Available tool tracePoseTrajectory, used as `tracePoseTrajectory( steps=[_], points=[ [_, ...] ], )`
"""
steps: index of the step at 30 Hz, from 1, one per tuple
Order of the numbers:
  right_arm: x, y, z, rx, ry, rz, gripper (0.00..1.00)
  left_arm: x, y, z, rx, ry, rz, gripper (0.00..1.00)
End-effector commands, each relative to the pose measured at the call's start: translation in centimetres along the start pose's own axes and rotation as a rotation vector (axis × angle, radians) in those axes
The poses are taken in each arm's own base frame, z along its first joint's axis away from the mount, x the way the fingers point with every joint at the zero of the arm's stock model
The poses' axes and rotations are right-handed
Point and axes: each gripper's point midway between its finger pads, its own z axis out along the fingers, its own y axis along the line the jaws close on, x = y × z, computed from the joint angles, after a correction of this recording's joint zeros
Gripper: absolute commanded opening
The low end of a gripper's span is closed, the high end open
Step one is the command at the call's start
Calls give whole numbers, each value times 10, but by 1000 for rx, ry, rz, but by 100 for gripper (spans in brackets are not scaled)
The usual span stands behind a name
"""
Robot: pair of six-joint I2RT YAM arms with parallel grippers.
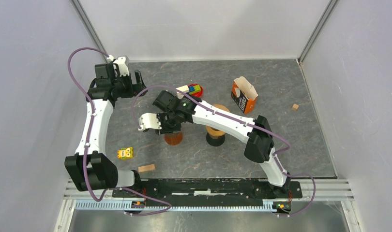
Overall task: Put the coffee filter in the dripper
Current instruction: Place the dripper holder onto the coffee server.
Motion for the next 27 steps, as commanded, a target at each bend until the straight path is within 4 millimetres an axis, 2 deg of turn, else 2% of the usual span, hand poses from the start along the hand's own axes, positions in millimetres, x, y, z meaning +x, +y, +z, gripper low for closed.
tracePoseTrajectory(
  steps=[1,10,20,24,27],
  points=[
    [-14,-8,-9,28,-37,-26,24,-8,-1,2,31,-41,77,100],
    [-3,2,2,-4,11,-32,31,-3,0,6,40,-41,98,100],
    [3,3,12,-1,44,-35,40,9,5,23,43,-12,90,100],
    [-1,-2,6,25,33,-30,47,12,8,29,38,-4,95,100],
    [-9,-8,-7,62,7,-28,55,14,10,38,41,9,81,100]
  ],
)
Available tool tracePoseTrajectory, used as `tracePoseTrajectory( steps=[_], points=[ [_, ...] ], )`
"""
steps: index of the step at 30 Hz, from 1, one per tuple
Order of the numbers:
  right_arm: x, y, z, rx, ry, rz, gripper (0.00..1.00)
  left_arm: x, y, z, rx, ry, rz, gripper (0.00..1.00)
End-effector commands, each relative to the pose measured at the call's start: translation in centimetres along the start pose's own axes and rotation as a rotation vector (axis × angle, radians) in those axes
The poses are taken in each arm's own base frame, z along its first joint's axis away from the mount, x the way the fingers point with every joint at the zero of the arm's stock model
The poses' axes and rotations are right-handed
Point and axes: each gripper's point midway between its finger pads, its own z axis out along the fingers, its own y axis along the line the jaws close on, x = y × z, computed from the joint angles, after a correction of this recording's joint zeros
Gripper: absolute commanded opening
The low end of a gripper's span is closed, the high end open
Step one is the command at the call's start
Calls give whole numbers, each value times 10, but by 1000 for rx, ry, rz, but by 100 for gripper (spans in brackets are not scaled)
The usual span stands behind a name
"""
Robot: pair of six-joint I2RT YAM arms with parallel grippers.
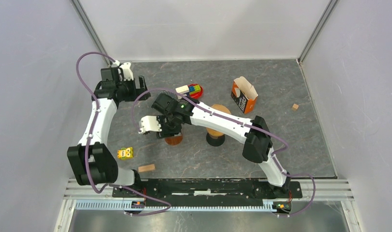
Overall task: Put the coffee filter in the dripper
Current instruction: Place the dripper holder onto the coffee server, then pick up the coffee dripper from the center of the board.
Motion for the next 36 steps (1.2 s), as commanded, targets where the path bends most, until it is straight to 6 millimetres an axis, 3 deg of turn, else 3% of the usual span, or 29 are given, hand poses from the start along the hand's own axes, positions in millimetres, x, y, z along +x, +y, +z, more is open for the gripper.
tracePoseTrajectory(
  steps=[1,5,10,16,19,20,23,29,36],
  points=[
    [-20,-16,-23,84,-59,-7,59,-14,4,14,18,-38,55,100],
    [-31,-22,-48,129,-105,-4,74,-13,5,37,40,-8,21,100],
    [-40,-20,-82,170,-165,-6,78,-5,3,75,30,61,46,99],
    [-40,-13,-112,197,-210,-7,79,8,-13,108,98,148,19,90],
    [-32,-7,-115,204,-199,-8,79,10,-10,117,83,164,-20,85],
    [-29,-6,-117,209,-196,-8,79,13,-24,122,101,178,2,84],
    [-22,-1,-116,208,-182,-9,79,16,-24,129,96,194,-1,77],
    [-12,1,-116,215,-161,-5,79,25,-29,143,128,231,-37,58],
    [-6,2,-124,237,-158,1,78,24,-35,143,147,226,-73,39]
  ],
)
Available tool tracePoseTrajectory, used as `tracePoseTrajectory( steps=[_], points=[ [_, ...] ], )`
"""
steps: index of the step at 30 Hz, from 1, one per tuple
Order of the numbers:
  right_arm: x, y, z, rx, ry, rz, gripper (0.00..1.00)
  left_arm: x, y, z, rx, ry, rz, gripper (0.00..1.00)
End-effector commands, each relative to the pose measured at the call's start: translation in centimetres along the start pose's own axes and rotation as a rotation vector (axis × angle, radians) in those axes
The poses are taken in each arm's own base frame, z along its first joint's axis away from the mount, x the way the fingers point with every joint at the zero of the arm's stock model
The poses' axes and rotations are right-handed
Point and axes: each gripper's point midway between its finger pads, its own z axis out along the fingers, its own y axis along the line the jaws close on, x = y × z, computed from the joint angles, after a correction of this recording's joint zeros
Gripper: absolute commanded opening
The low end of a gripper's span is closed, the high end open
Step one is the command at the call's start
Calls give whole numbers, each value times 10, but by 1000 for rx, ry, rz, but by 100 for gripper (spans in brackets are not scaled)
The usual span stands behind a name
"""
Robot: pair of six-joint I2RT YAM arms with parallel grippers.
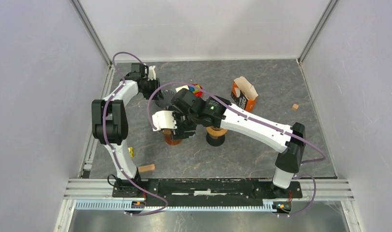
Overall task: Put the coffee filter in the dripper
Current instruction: Pick up the coffee dripper from the center of the board, then place the coffee dripper in the dripper holder.
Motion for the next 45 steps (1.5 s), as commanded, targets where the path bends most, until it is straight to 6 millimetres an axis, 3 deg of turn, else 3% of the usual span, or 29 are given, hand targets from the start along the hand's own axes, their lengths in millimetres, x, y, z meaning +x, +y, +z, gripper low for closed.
tracePoseTrajectory(
  steps=[1,10,15,18,23,26,30,35,45],
  points=[
    [-10,-13,-27,80,-58,5,78,-25,-14,-11,42,-71,-26,35],
    [-3,-10,-40,103,-68,6,78,-43,-32,-59,59,-117,29,2],
    [-6,-10,-49,111,-94,-4,78,-45,-45,-108,68,-154,72,2],
    [-9,-12,-53,115,-107,-20,79,-40,-62,-142,107,-159,89,2],
    [-18,-19,-64,135,-129,-85,79,-15,-98,-194,223,-145,172,2],
    [-24,-26,-68,151,-133,-151,79,8,-114,-211,295,-120,185,2],
    [-27,-27,-64,166,-112,-236,78,40,-127,-217,372,-74,163,2],
    [-33,-19,-58,160,-114,-283,76,60,-132,-217,407,-49,138,2],
    [-33,-8,-21,90,-62,-350,71,65,-136,-210,441,-54,128,2]
  ],
)
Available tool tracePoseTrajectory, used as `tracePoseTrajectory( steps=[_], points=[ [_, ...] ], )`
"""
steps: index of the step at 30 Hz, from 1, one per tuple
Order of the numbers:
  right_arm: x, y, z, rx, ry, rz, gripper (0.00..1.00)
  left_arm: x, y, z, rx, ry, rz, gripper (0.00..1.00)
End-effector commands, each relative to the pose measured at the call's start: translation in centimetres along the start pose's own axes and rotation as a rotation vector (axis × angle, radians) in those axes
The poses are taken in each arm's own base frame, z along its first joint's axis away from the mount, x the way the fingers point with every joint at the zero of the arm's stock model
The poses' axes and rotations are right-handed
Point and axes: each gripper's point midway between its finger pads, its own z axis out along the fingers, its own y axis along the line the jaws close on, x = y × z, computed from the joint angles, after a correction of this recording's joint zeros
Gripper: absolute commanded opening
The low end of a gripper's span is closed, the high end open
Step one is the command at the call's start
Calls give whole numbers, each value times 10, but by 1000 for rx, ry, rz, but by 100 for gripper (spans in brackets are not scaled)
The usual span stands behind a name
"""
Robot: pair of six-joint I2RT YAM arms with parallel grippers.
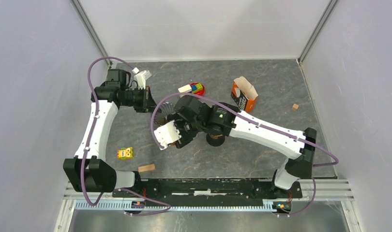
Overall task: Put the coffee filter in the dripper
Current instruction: Place the coffee dripper in the dripper holder.
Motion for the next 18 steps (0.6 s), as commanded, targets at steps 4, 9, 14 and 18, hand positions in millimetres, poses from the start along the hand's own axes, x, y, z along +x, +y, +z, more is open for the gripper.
tracePoseTrajectory(
  steps=[4,9,14,18],
  points=[
    [-4,-12,29,1,15,-44,64,-5,-13,3,63,-51,57,2],
    [-1,-11,45,-14,32,-55,51,-2,-7,8,53,-50,57,2],
    [3,-6,54,-35,47,-56,40,-1,-3,12,53,-51,54,2],
    [8,1,63,-57,58,-57,35,3,1,18,53,-61,54,2]
  ],
)
